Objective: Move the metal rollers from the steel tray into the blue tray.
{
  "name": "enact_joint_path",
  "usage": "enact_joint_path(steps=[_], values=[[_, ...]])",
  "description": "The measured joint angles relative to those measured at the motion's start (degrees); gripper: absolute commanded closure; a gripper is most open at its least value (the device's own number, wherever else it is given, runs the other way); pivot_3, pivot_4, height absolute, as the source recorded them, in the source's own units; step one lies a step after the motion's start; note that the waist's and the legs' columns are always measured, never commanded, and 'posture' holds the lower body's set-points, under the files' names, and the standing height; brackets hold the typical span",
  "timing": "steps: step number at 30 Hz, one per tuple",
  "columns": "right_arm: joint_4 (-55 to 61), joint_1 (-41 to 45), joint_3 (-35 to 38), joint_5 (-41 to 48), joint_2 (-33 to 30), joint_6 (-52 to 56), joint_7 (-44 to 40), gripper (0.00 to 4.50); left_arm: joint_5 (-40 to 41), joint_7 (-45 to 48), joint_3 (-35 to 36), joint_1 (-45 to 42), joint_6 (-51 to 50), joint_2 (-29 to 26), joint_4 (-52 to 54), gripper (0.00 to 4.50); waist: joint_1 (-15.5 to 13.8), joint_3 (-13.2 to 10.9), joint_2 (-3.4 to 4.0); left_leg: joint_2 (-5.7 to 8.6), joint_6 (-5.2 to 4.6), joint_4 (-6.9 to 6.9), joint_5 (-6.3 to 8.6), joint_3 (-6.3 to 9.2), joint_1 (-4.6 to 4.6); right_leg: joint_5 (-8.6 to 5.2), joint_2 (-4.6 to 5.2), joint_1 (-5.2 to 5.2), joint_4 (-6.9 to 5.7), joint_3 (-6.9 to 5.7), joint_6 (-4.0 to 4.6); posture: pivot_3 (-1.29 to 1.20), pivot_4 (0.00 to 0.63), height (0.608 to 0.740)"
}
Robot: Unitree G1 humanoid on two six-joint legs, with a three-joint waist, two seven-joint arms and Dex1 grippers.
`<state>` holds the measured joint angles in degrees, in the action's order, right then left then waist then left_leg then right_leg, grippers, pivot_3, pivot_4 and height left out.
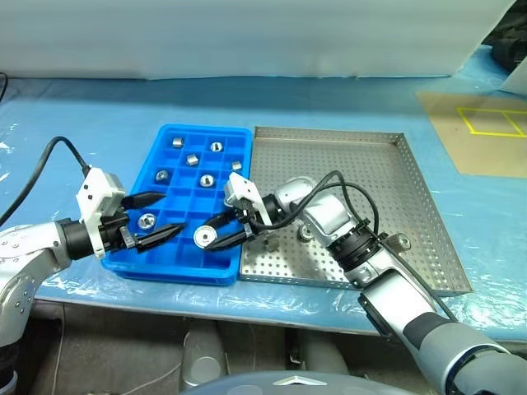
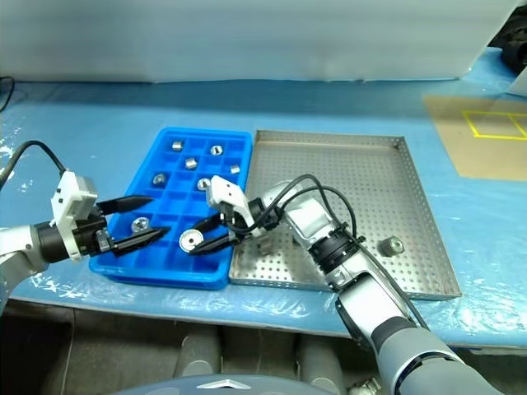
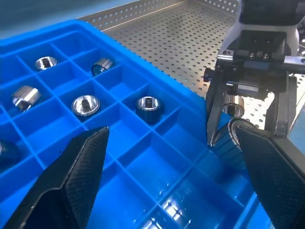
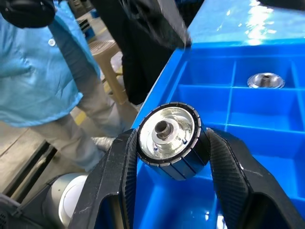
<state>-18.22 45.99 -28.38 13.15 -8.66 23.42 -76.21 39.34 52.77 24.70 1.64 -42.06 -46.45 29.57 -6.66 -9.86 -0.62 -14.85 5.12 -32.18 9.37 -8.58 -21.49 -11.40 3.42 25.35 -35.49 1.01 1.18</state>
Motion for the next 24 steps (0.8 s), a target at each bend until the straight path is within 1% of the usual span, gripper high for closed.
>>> enact_joint_path(steps=[3, 6, 11, 14, 18, 19, 22, 24], values=[[-1.21, -0.04, -0.14, -0.87, -0.19, -2.04, -0.76, 2.71, 2.02, -0.84, 0.83, 2.11, -1.04, -0.14, 2.55, 0.00, -0.55, 0.00, 0.00, 0.00, -0.01, 0.00, 0.01, 0.00, -0.03, 0.00, 0.00, 0.01, 0.05, 0.00, 0.00, 0.27, 0.150, 0.740], [-1.77, -0.13, -0.12, -1.88, -1.24, -3.44, -1.30, 2.71, 4.60, -0.77, 1.78, 6.28, -2.07, -0.15, 5.95, 0.00, -0.65, 0.00, 0.00, -0.01, -0.02, 0.01, 0.01, 0.00, -0.10, -0.01, -0.01, 0.06, 0.09, -0.01, 0.00, 0.26, 0.150, 0.740], [-1.86, -1.45, 0.10, -2.73, -3.32, -4.51, -2.33, 2.71, 5.84, 2.12, 4.02, 17.60, -2.48, -1.46, 9.95, 0.00, -0.59, 0.00, 0.00, -0.07, -0.03, 0.12, 0.02, -0.01, -0.14, -0.04, -0.06, 0.10, 0.23, -0.03, 0.00, 0.26, 0.150, 0.740], [-1.86, -1.44, 0.09, -2.91, -2.79, -4.52, -2.32, 2.71, 5.70, 2.06, 4.61, 18.26, -1.82, -1.62, 10.00, 0.00, -0.77, 0.00, 0.00, -0.05, -0.03, 0.12, 0.02, 0.00, -0.12, -0.05, -0.05, 0.09, 0.20, -0.02, -0.03, 0.26, 0.150, 0.740], [-2.42, -1.43, 0.08, -2.93, -2.03, -4.45, -2.45, 2.71, 5.59, 1.15, 3.82, 14.95, -0.86, -1.65, 9.59, 0.00, -0.89, 0.01, -0.01, -0.04, -0.03, 0.09, 0.02, 0.00, -0.09, -0.11, -0.04, 0.07, 0.15, -0.01, -0.14, 0.25, 0.150, 0.740], [-2.58, -1.43, 0.08, -2.93, -1.90, -4.48, -2.52, 1.96, 5.59, 0.89, 3.45, 14.15, -0.78, -1.66, 9.54, 0.00, -0.86, 0.01, -0.01, -0.05, -0.03, 0.08, 0.02, 0.00, -0.09, -0.10, -0.04, 0.07, 0.14, -0.01, -0.11, 0.25, 0.150, 0.740], [-2.70, -1.43, 0.08, -2.93, -2.02, -4.66, -3.14, 1.03, 5.53, 0.45, 1.77, 13.37, -0.68, -1.67, 9.26, 0.00, -0.74, 0.01, -0.01, -0.05, -0.03, 0.08, 0.02, 0.00, -0.10, -0.04, -0.05, 0.09, 0.15, -0.01, -0.01, 0.24, 0.150, 0.740], [-2.84, -1.43, 0.24, -3.08, -1.93, -4.79, -2.42, 0.33, 5.40, 0.41, 0.89, 12.36, -0.49, -1.67, 9.02, 0.00, -0.65, 0.01, -0.01, -0.06, -0.03, 0.09, 0.02, 0.00, -0.10, -0.04, -0.06, 0.10, 0.15, -0.01, 0.00, 0.22, 0.150, 0.740]])
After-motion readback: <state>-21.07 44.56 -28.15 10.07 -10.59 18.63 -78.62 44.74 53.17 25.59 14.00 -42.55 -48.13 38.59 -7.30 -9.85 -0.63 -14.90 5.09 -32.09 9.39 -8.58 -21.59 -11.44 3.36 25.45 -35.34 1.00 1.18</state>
